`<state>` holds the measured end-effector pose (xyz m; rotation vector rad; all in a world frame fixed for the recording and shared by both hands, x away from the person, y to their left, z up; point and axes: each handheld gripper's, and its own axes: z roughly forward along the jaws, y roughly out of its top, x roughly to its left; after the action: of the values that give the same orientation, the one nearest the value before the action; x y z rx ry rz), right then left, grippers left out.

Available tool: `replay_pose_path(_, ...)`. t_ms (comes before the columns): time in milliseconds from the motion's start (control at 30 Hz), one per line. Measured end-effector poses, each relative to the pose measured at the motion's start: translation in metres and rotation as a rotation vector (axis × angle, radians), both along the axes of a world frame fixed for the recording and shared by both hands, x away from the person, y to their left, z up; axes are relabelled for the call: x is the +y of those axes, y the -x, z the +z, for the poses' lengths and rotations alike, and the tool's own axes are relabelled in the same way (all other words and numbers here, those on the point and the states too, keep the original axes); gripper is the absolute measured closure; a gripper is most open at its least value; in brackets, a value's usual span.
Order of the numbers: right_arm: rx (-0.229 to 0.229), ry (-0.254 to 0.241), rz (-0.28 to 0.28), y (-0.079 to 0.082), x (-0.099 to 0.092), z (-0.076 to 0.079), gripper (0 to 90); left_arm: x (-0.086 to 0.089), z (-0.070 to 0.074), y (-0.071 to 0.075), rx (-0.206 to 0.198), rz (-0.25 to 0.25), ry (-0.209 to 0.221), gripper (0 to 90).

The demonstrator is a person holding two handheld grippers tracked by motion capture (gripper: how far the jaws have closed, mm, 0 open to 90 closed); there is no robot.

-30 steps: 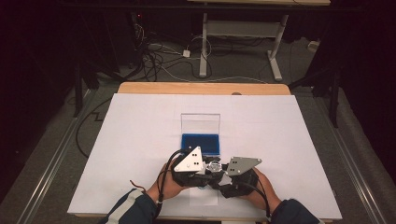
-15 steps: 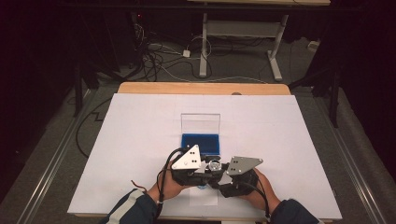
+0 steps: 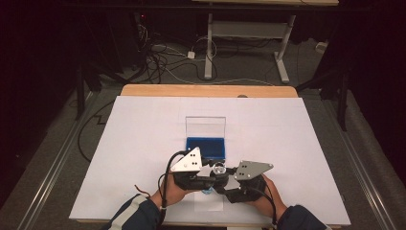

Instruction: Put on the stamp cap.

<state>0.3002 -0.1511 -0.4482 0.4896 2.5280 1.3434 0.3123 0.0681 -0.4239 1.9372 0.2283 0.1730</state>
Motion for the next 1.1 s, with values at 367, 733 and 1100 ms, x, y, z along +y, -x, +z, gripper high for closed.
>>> replay_pose_path(367, 0.011, 0.005, -0.001, 0.0007, 0.0010, -0.0009, 38.5, -0.0035, -0.0004, 0.0052, -0.051, -0.001, -0.022, 54.3)
replay_pose_path(733, -0.006, 0.034, -0.005, 0.0007, 0.0014, -0.0015, 38.4, -0.0013, -0.0028, 0.0010, -0.029, -0.007, -0.020, 54.3)
replay_pose_path(1100, -0.049, 0.050, -0.016, 0.0025, 0.0013, 0.0010, 38.3, 0.0004, -0.0001, -0.0011, -0.004, -0.002, -0.012, 54.3)
